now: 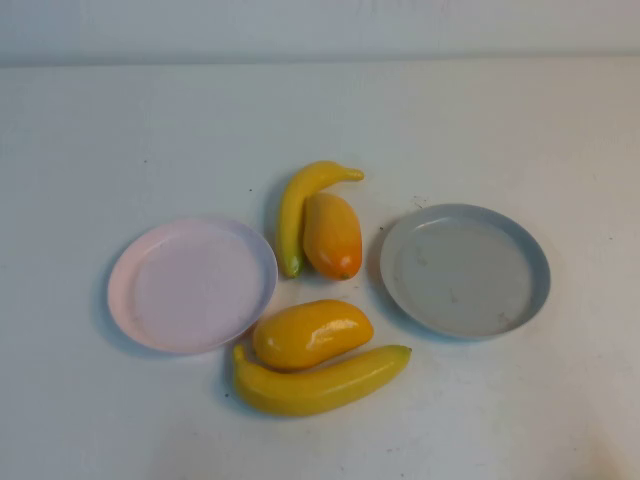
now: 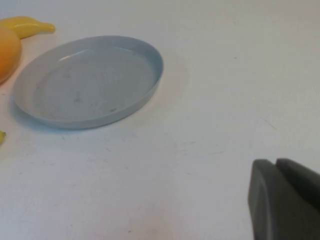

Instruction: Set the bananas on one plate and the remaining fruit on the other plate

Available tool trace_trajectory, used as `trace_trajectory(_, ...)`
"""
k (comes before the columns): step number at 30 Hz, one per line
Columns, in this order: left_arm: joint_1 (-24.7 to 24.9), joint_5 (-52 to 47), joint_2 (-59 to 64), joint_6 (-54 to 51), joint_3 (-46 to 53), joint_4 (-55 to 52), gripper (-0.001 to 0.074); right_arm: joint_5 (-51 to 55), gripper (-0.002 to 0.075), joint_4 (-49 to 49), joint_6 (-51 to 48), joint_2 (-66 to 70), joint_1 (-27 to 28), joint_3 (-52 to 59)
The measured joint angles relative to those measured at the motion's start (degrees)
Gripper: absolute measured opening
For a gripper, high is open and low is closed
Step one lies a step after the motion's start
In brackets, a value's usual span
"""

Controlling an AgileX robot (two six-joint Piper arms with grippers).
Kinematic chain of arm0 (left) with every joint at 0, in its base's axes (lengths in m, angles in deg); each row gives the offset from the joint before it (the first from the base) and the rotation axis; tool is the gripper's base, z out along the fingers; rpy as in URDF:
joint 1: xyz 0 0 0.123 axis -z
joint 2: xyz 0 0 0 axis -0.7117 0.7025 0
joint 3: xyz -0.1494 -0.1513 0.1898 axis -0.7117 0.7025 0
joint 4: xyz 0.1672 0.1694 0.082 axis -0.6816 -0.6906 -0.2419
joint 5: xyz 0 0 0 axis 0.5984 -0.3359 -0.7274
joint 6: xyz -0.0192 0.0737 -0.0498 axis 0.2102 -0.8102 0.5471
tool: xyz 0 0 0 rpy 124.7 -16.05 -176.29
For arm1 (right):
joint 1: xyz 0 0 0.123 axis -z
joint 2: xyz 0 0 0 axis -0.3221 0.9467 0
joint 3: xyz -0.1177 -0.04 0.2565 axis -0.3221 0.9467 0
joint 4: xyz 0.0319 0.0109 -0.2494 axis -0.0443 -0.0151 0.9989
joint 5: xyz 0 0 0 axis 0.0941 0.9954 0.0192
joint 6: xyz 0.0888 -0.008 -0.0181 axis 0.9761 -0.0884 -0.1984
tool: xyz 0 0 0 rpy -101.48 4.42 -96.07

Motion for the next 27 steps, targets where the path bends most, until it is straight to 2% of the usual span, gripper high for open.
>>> trace_trajectory(13, 0.0, 0.76, 0.0, 0.0, 0.0, 1.15, -0.0003, 0.0, -0.0015, 0.0, 0.0, 0.0, 0.0, 0.0)
trace_trajectory(20, 0.0, 9.37, 0.0, 4.01, 0.02, 9.65, -0.0003, 0.0, -0.0015, 0.0, 0.0, 0.0, 0.0, 0.0)
trace_trajectory(27, 0.0, 15.09, 0.0, 9.64, 0.02, 12.11, -0.0003, 0.0, -0.0015, 0.0, 0.0, 0.0, 0.0, 0.0)
